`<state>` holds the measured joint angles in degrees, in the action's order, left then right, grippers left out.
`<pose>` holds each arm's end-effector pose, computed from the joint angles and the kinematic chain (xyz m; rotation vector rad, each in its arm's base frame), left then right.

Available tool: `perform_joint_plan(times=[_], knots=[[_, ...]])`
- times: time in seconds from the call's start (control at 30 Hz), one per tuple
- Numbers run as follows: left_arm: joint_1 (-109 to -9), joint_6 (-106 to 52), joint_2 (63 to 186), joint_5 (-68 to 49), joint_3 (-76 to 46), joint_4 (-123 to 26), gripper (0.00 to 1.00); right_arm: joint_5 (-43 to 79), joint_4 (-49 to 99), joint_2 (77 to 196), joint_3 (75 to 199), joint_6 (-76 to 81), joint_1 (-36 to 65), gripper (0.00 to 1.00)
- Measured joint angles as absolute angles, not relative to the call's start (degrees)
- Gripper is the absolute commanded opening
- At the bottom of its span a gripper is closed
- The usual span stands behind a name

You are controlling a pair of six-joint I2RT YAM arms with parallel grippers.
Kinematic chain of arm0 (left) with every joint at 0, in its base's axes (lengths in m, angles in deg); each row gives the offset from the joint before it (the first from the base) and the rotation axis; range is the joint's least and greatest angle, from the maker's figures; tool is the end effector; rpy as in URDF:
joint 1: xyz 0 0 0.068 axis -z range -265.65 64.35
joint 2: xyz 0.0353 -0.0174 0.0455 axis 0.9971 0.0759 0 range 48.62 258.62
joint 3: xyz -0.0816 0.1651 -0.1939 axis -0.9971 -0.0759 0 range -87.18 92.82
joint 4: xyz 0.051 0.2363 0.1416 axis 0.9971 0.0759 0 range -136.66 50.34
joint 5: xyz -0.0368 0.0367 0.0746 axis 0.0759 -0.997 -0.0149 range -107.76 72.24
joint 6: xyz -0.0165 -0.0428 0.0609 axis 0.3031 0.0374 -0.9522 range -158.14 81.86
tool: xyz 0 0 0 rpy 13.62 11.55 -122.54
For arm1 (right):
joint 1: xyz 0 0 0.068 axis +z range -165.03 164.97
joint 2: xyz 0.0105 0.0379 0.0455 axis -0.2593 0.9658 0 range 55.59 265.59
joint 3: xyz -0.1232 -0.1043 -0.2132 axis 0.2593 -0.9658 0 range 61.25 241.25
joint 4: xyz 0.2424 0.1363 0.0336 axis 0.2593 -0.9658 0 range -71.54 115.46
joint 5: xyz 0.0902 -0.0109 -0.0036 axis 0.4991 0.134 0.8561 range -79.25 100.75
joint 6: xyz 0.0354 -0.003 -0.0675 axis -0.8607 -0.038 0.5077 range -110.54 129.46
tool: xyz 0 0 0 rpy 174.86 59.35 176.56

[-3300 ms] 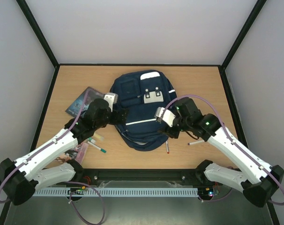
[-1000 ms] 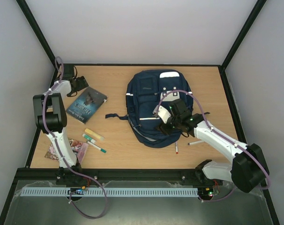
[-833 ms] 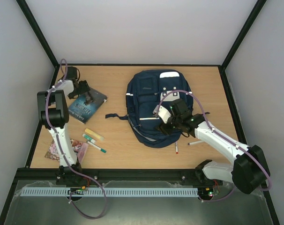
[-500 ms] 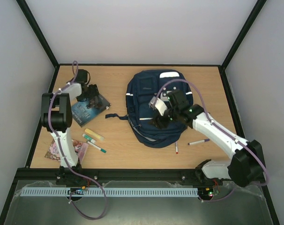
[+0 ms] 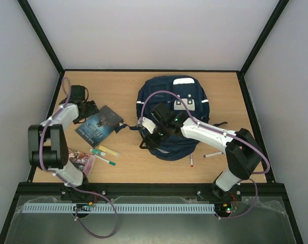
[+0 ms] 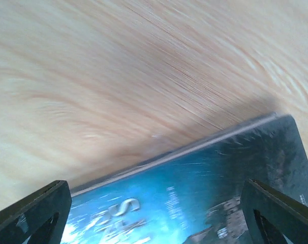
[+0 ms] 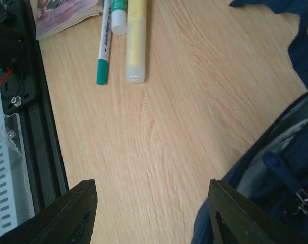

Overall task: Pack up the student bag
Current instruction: Adjust the book at the center of the board.

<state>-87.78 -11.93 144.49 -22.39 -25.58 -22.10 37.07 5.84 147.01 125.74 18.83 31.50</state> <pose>0.3703 0.0189 0.1526 -0.6632 2.5067 -0.0485 0.2409 0.2957 0.2096 -1.3403 2.0425 0.8480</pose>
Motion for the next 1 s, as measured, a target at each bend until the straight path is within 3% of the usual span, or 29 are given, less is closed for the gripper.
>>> perform_joint_plan(times=[0.3,0.67,1.0], knots=[[-94.8,-7.0,126.9,-24.1,-36.8,-21.1,0.98,35.6,7.4,143.9,122.2,19.8,32.7,0.62],[-94.7,-3.7,124.1,-19.0,-47.2,-21.2,0.98,34.7,7.4,142.6,121.5,21.9,32.7,0.62],[-86.7,-0.7,124.6,-15.5,-51.3,-24.9,0.94,34.7,7.4,142.6,121.3,23.2,32.4,0.62]])
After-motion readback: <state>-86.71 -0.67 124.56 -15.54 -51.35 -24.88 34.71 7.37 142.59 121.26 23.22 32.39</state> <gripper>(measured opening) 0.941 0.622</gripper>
